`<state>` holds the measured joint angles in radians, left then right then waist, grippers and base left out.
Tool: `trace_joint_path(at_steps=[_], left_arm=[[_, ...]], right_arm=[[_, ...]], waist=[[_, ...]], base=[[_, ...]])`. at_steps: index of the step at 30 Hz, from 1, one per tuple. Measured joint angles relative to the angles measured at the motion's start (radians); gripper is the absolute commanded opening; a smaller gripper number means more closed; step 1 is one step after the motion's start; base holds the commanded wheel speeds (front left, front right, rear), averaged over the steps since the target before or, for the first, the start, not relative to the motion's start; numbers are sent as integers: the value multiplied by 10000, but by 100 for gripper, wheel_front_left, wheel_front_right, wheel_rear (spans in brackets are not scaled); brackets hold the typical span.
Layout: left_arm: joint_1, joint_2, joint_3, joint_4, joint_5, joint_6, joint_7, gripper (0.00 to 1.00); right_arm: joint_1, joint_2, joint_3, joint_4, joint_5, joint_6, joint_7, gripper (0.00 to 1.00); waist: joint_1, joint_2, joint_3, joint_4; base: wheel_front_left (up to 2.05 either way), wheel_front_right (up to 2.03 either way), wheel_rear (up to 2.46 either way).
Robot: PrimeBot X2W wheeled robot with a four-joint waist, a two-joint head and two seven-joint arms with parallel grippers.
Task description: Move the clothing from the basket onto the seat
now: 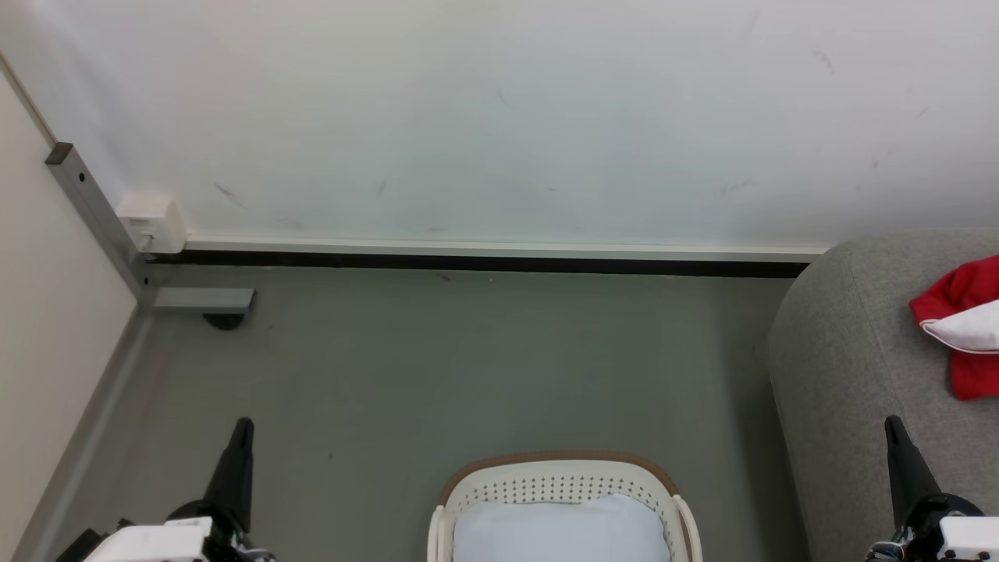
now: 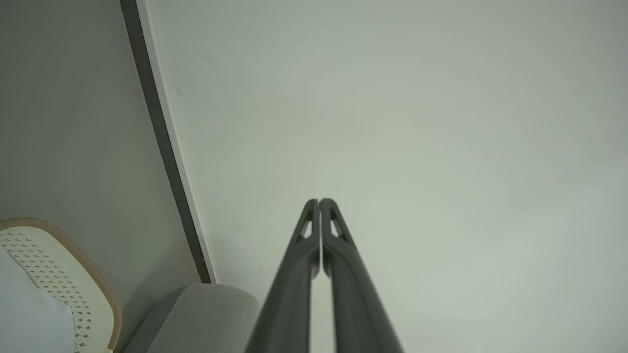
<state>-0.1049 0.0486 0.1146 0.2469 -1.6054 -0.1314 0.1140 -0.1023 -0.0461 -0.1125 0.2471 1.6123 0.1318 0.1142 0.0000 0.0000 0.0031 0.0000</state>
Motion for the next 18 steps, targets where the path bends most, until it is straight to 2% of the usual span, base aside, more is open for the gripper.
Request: trace_joint_path(at_steps=[18], left_arm=[[0, 0, 0, 0, 0, 2, 0, 0]], right_arm=[[-1, 0, 0, 0, 0, 0, 0, 0]], waist=[[0, 0, 0, 0]], base=[[0, 0, 0]])
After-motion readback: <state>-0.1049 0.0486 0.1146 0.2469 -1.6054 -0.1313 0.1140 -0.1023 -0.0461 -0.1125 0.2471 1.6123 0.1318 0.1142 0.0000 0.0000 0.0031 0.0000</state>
